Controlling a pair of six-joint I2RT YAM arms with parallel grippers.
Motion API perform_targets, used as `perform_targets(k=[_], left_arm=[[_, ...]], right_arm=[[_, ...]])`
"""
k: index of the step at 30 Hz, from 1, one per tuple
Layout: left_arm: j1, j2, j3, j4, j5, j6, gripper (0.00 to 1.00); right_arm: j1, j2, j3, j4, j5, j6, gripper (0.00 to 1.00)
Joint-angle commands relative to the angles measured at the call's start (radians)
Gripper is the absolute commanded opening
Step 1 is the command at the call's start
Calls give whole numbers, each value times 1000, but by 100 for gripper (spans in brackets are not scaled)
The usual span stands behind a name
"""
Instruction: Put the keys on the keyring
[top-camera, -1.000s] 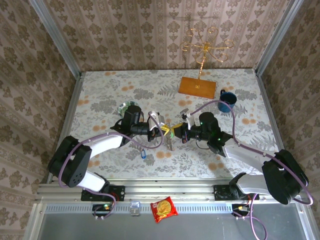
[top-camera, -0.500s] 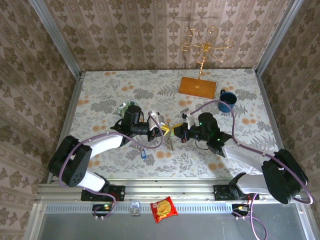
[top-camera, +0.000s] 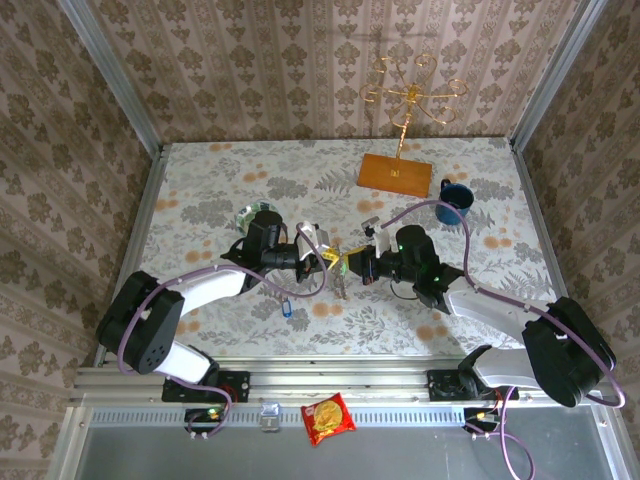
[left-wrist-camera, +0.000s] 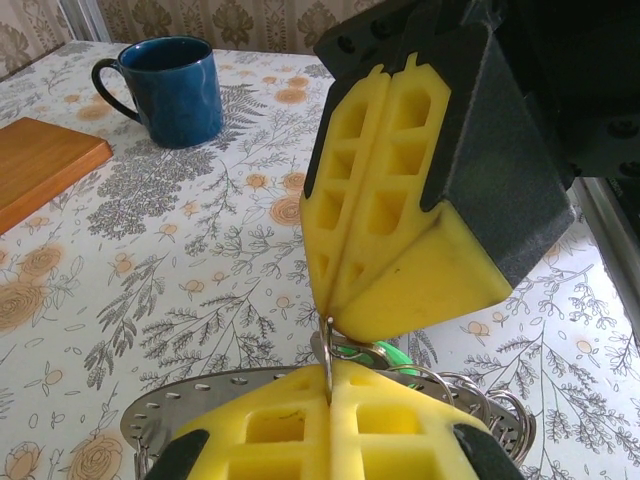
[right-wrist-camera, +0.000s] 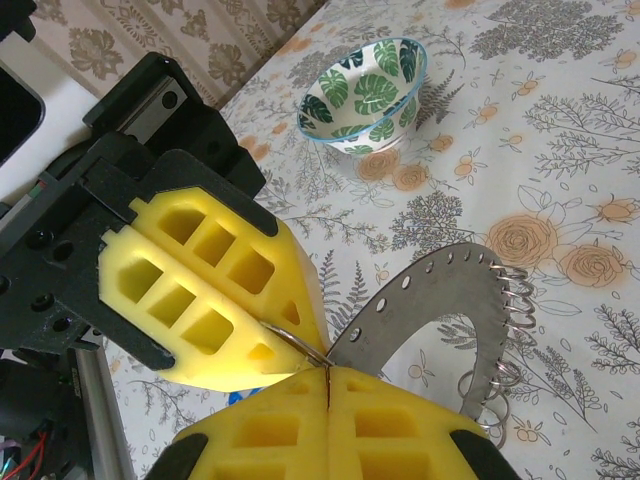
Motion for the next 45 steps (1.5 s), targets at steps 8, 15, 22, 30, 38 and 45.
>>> perform_targets(k=[8,15,22,30,38,45], left_arm=[[-11,-2,-10,83,22,-35,0],[-5,5,-17,109,39,-39,0],[0,15,-29,143,60,-43,0],[6,16,-39,150,85,-25,0],[14,8,-46,150,98,-19,0],[15,4,-45,151,108,-20,0]], right_arm=[[-22,-1,29,-89,13,-14,32],[-64,-81,42,-174,-14,-230,37],[-61,-84,55,-196,-118,-474,37],[-62,-31,129,-294,-124,-658,31],[-62,38,207,-394,-202,-732,26],[-65,46,209,-424,-197,-752,21]])
